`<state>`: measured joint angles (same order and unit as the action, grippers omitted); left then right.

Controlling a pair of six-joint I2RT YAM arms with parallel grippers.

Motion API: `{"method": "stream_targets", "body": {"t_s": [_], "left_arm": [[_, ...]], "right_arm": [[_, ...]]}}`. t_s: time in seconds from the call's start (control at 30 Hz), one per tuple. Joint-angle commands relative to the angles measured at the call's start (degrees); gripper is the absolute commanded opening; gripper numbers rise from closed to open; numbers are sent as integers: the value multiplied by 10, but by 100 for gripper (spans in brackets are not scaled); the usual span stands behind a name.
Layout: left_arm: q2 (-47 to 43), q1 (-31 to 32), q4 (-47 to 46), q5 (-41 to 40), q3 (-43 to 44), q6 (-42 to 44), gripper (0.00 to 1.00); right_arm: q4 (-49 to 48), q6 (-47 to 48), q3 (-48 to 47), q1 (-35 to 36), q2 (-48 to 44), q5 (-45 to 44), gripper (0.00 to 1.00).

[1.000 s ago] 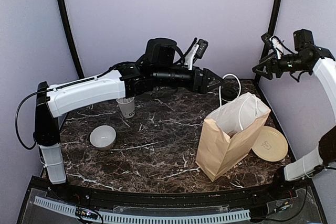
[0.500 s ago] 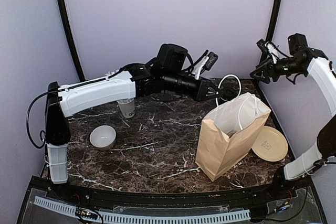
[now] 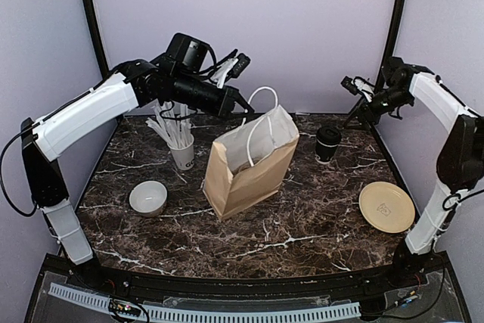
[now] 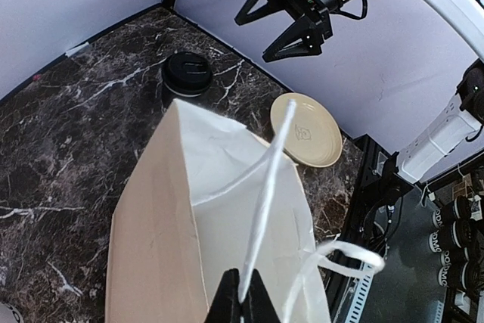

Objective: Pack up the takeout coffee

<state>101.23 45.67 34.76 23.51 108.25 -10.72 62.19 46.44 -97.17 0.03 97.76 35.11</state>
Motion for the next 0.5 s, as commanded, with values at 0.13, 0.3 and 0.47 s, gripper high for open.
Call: {"method": "stream_targets", "body": {"t_s": [0.13,0.3,0.47], "left_arm": [[-13,-26,59,-94,4,24,9],[-20,-27,61,-163,-3,34,42],[-37,-27,47,-177,-25,41,51]], "right_arm": [[-8,-63,-157,64,143,-147,99],[30,-84,-251,89,222,-224,98],[57,-73,-297,93,268,-260,97]]}}
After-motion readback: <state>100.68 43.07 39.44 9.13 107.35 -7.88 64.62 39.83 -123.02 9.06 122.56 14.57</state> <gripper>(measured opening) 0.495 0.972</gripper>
